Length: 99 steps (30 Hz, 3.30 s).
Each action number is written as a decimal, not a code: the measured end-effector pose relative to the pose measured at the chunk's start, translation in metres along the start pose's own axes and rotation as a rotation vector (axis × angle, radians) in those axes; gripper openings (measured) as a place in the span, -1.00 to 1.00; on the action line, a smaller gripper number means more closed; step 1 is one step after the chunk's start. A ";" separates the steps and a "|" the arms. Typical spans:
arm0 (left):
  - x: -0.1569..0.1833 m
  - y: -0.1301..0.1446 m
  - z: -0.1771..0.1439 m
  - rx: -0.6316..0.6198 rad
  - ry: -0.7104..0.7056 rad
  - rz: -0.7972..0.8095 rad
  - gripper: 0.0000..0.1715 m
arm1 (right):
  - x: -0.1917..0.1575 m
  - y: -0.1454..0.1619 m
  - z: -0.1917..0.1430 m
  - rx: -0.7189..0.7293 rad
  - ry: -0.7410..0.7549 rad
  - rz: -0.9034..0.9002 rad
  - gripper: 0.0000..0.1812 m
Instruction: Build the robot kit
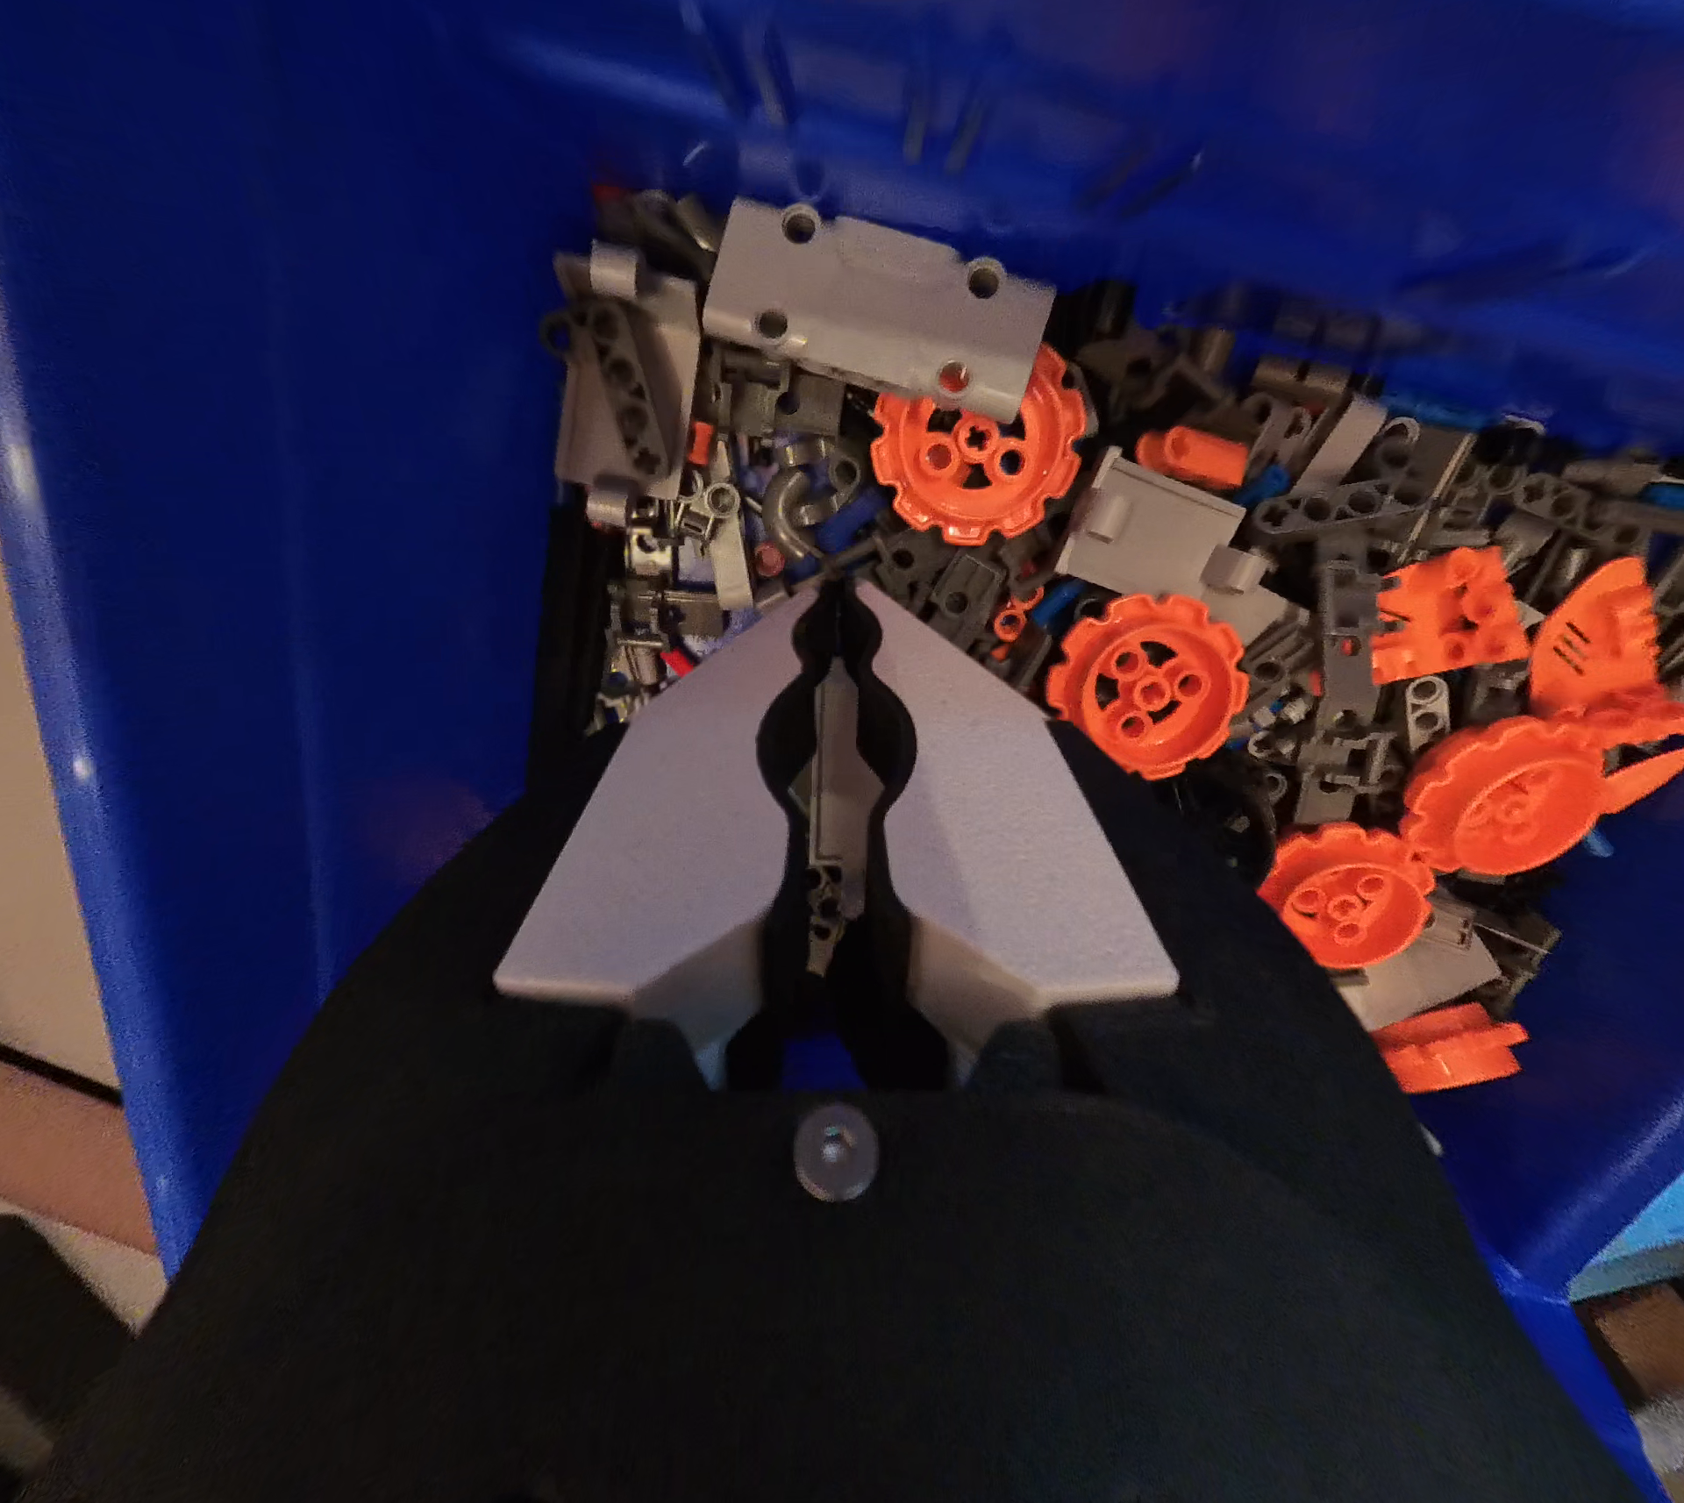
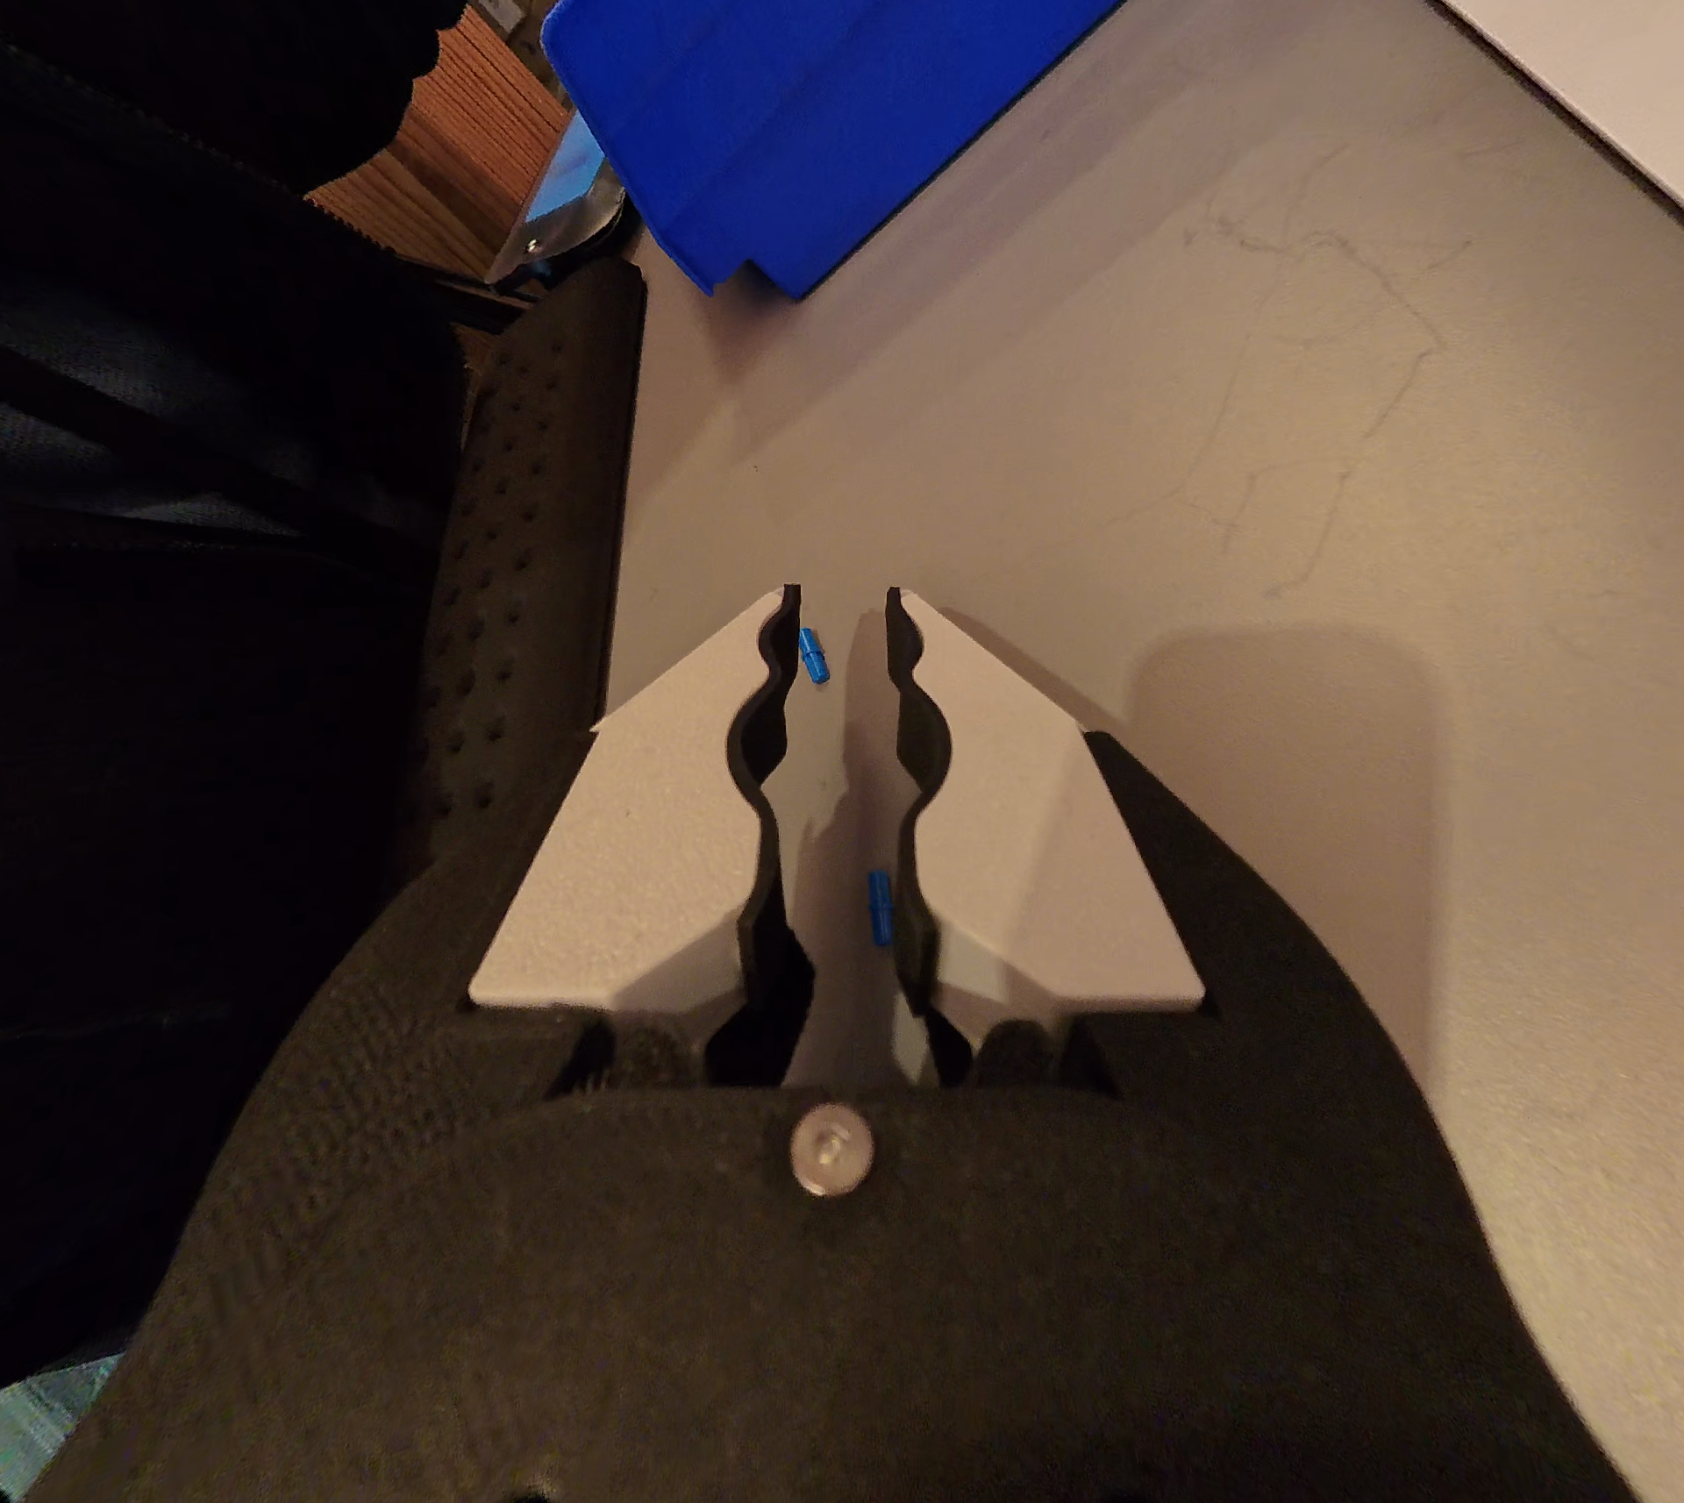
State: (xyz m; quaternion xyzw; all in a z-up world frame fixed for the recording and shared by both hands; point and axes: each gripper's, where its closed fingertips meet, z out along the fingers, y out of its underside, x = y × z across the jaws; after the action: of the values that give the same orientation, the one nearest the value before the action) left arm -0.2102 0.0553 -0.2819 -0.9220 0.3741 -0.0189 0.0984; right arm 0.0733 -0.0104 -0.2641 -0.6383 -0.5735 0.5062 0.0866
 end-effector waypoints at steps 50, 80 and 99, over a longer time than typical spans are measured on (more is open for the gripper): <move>-0.016 -0.005 -0.002 0.058 -0.141 -0.116 -0.82 | -0.002 0.000 0.002 -0.003 -0.007 -0.002 -0.81; -0.008 -0.018 -0.013 0.115 -0.110 -0.058 -0.58 | -0.001 0.001 0.002 -0.008 -0.003 -0.001 -0.81; -0.001 -0.021 0.009 0.164 0.027 -0.163 -0.45 | -0.002 0.001 0.002 -0.005 -0.008 -0.001 -0.81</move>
State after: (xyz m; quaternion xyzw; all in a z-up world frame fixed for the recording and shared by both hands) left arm -0.1961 0.0721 -0.2862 -0.9378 0.2964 -0.0696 0.1666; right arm 0.0727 -0.0128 -0.2645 -0.6364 -0.5753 0.5071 0.0830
